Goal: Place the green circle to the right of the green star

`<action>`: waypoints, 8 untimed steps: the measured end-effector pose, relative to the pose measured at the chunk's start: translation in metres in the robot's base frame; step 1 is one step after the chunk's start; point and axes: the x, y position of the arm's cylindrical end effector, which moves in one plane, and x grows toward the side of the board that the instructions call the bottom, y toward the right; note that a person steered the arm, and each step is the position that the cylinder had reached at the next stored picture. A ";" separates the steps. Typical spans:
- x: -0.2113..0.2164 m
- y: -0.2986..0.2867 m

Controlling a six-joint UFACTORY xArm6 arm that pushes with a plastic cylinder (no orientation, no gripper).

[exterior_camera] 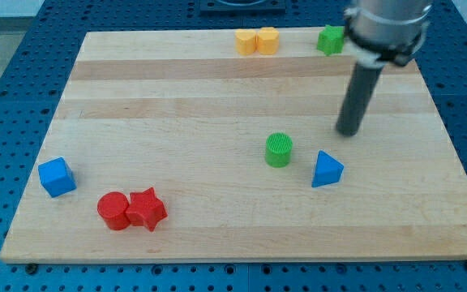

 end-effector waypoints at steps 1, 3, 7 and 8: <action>0.036 -0.053; 0.032 -0.122; 0.009 -0.143; -0.007 -0.203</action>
